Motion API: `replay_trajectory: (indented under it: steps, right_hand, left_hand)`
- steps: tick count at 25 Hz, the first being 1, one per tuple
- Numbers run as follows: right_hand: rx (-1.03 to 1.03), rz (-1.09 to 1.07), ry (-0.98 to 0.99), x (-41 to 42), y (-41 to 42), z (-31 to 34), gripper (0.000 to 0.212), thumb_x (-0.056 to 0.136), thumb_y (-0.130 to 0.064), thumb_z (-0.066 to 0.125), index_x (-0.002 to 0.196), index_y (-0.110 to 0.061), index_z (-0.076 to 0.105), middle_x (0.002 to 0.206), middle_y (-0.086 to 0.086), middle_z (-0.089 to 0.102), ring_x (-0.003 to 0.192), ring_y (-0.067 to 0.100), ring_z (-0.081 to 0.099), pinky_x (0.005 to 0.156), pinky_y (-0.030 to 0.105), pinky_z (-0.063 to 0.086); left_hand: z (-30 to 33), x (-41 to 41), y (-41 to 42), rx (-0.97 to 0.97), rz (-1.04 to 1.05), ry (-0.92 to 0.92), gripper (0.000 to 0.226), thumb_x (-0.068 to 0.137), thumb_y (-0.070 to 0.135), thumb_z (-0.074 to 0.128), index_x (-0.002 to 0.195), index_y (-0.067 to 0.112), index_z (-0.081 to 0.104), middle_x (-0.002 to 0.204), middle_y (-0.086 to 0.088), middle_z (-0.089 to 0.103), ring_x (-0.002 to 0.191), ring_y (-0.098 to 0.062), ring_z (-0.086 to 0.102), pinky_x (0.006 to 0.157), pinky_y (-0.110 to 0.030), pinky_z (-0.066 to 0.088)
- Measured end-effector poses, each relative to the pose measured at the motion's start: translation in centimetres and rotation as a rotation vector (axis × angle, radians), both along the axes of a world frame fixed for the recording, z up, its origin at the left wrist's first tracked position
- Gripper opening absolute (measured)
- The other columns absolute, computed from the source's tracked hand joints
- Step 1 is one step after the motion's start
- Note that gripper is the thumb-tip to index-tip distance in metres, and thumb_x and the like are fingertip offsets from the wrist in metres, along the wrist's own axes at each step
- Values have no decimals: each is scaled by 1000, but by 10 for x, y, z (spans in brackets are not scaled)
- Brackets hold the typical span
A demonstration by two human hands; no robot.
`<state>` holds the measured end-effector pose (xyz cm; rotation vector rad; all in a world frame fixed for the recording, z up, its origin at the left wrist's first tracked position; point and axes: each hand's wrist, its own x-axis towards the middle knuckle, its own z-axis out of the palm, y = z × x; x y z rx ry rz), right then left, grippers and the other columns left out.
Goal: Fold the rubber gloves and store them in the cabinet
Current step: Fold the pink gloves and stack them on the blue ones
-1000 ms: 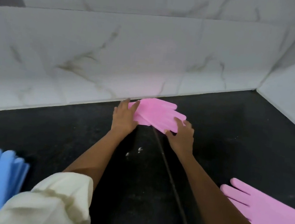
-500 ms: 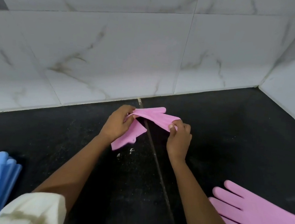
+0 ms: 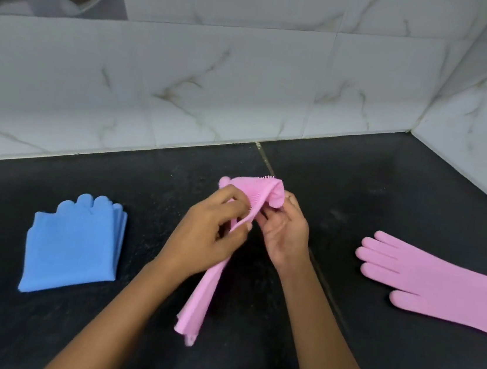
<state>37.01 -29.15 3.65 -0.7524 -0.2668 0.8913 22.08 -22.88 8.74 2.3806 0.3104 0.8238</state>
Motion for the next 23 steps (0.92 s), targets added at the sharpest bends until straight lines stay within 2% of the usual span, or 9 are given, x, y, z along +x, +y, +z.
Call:
replay_trajectory:
  steps: [2,5,7,8,11,14,17,19,23]
  right_hand:
    - [-68,14,13,-12,-6,1,20,89,-7,43,75,-8,56,72,8,68,67,21,69,63,32,58]
    - [-223,17,132,-15,-20,-8,26,92,-13,44,71,-8,58,78,12,62,71,22,66,79,37,53]
    - [-329,-78,153,-7,-33,-17,19,92,-18,51,108,-9,56,96,15,63,90,26,65,91,43,50]
    - [-395,-126,105,-2,-42,-21,40,91,-18,56,128,-18,41,111,15,60,101,28,62,94,45,50]
    - [-786,-210,-242,6,-67,-22,84,84,-30,66,147,-27,11,146,9,40,120,23,51,98,41,44]
    - [-980,-215,-402,-3,-85,-36,77,81,-39,67,142,-15,26,139,7,47,106,17,48,87,32,42]
    - [-918,-168,-516,-10,-92,-45,50,85,-11,62,129,-13,40,133,10,52,99,16,53,79,27,46]
    - [-920,-117,-582,-11,-92,-42,35,85,-1,57,117,-15,53,133,10,51,102,18,56,87,30,46]
    - [-937,-53,-833,-12,-97,-49,46,82,6,61,125,-8,57,141,11,46,126,26,47,92,27,41]
  left_hand:
    - [-8,-9,-26,42,28,113,12,78,24,55,74,13,52,91,7,51,63,-18,50,56,-31,44]
    - [-41,4,-69,-19,107,419,24,88,32,55,93,9,57,104,-4,51,75,-26,59,69,-42,51]
    - [-63,9,-88,-435,-31,510,29,96,30,46,108,7,57,104,-14,59,75,-21,61,81,-43,53]
    - [-73,7,-93,-623,-117,526,27,98,23,41,115,7,56,102,-18,63,69,-17,62,79,-39,56]
    - [-95,-5,-94,-517,-171,443,38,90,-6,39,119,8,59,119,-15,62,79,-14,64,75,-13,50]
    - [-106,-5,-82,-345,205,352,40,85,16,60,124,15,53,125,-4,52,115,-24,48,95,-28,40]
    - [-101,9,-80,-344,338,667,81,72,52,68,137,21,31,127,-4,38,118,-26,37,97,-38,35]
    - [-101,20,-87,-470,307,593,77,77,36,68,139,21,26,129,-9,35,116,-28,41,96,-39,39]
    - [-95,24,-77,-812,317,309,56,80,-6,52,132,15,46,130,-16,39,99,-25,53,90,-34,48]
